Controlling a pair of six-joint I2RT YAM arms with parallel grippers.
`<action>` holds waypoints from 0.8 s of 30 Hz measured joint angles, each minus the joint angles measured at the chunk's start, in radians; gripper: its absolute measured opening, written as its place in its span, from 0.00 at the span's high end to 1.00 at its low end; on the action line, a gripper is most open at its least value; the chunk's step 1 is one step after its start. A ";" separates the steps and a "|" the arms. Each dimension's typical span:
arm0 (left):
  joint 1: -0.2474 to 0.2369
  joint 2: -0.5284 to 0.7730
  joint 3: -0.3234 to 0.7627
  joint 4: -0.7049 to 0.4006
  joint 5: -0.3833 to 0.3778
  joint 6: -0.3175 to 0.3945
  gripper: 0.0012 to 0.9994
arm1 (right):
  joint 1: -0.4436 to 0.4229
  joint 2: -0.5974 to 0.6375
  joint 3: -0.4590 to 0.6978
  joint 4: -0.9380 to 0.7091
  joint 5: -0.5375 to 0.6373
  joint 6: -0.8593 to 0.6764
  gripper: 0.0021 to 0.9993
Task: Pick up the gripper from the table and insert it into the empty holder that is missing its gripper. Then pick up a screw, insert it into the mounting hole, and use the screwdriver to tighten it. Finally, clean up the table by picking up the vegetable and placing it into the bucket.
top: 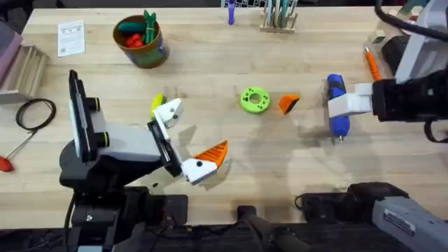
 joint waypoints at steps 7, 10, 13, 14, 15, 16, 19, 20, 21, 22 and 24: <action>0.000 0.000 0.000 -0.001 0.005 0.000 0.01 | 0.000 0.000 0.000 0.000 0.000 0.000 0.01; 0.000 0.000 0.000 -0.001 0.007 0.000 0.01 | 0.000 0.000 0.000 0.000 0.000 0.000 0.01; 0.000 0.000 0.000 -0.002 0.012 0.000 0.01 | 0.000 0.000 0.000 0.000 0.000 0.000 0.01; 0.000 0.000 0.000 -0.002 0.012 0.000 0.01 | 0.000 0.000 0.000 0.000 0.000 0.000 0.01; 0.000 0.000 0.000 -0.002 0.013 0.000 0.01 | 0.000 0.000 0.000 0.000 0.000 0.000 0.01; 0.000 0.000 0.000 -0.003 0.014 0.000 0.01 | 0.000 0.000 0.000 0.000 0.000 0.000 0.01; 0.000 0.000 0.001 -0.006 0.030 0.004 0.01 | 0.000 0.000 0.000 0.000 0.000 0.000 0.01; 0.000 0.000 0.001 -0.008 0.035 0.008 0.01 | 0.000 0.000 0.000 0.000 0.000 0.000 0.01; 0.000 0.000 0.001 -0.008 0.038 0.010 0.01 | 0.000 0.000 0.000 0.000 0.000 0.000 0.01; 0.000 0.000 0.001 -0.008 0.040 0.013 0.01 | 0.000 0.000 0.000 0.000 0.000 0.000 0.01; 0.000 0.000 0.002 -0.009 0.046 0.017 0.01 | 0.000 0.000 0.000 0.000 0.000 0.000 0.01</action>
